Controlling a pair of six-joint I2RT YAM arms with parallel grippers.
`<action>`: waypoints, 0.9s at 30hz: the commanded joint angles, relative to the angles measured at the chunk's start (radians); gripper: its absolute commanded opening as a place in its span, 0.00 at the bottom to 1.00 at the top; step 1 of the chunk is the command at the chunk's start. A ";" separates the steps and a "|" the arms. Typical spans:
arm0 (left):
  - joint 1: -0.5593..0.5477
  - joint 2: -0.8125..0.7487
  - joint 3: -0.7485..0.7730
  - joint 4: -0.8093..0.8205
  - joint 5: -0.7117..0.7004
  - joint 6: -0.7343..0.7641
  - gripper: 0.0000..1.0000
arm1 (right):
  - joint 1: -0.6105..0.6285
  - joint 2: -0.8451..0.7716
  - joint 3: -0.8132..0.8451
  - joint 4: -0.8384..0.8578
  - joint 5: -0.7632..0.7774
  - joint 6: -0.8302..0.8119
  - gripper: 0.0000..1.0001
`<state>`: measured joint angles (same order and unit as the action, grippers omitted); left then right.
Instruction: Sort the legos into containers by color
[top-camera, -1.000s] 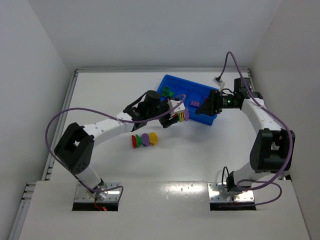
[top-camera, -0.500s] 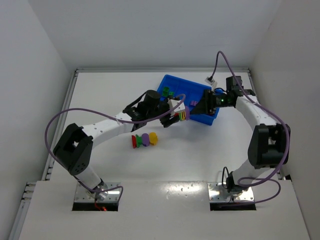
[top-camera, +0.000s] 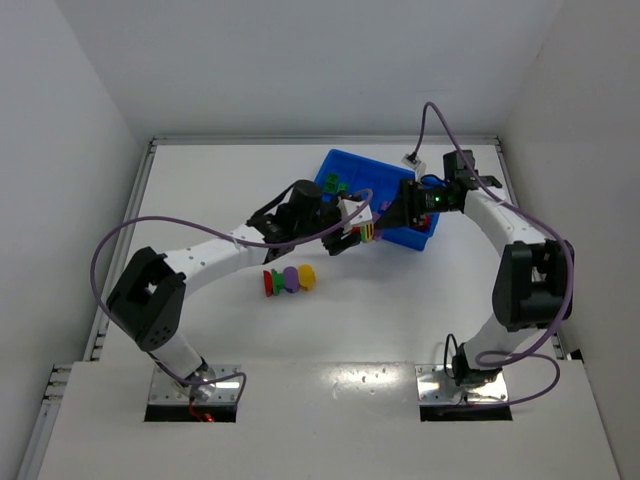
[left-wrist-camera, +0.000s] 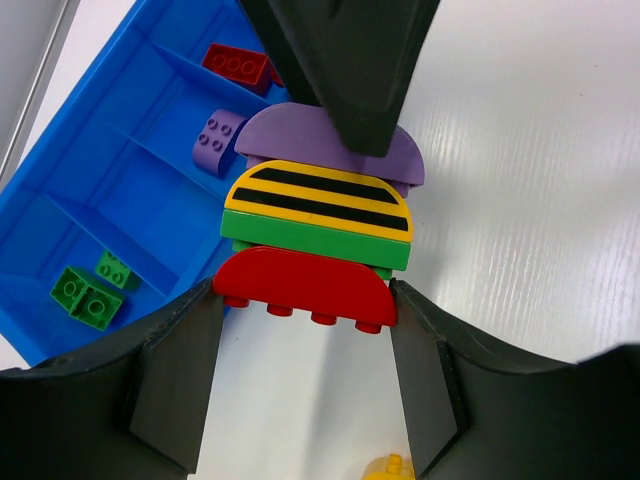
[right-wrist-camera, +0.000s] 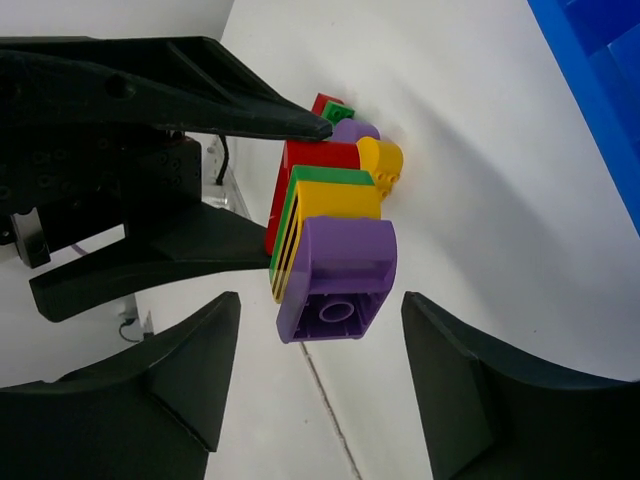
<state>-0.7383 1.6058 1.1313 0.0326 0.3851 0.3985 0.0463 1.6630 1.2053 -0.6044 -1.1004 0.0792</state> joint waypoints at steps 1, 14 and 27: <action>-0.012 -0.060 0.041 0.049 0.023 -0.003 0.23 | 0.012 0.007 0.051 0.052 -0.013 -0.006 0.65; -0.012 -0.069 0.021 0.067 0.000 -0.004 0.23 | 0.003 0.037 0.051 0.106 -0.092 0.034 0.10; 0.040 -0.175 -0.099 0.012 -0.041 -0.003 0.23 | -0.088 0.064 0.145 0.124 -0.027 0.056 0.04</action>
<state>-0.7269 1.4956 1.0595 0.0814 0.3450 0.4061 0.0284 1.7054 1.2709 -0.5556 -1.1839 0.1520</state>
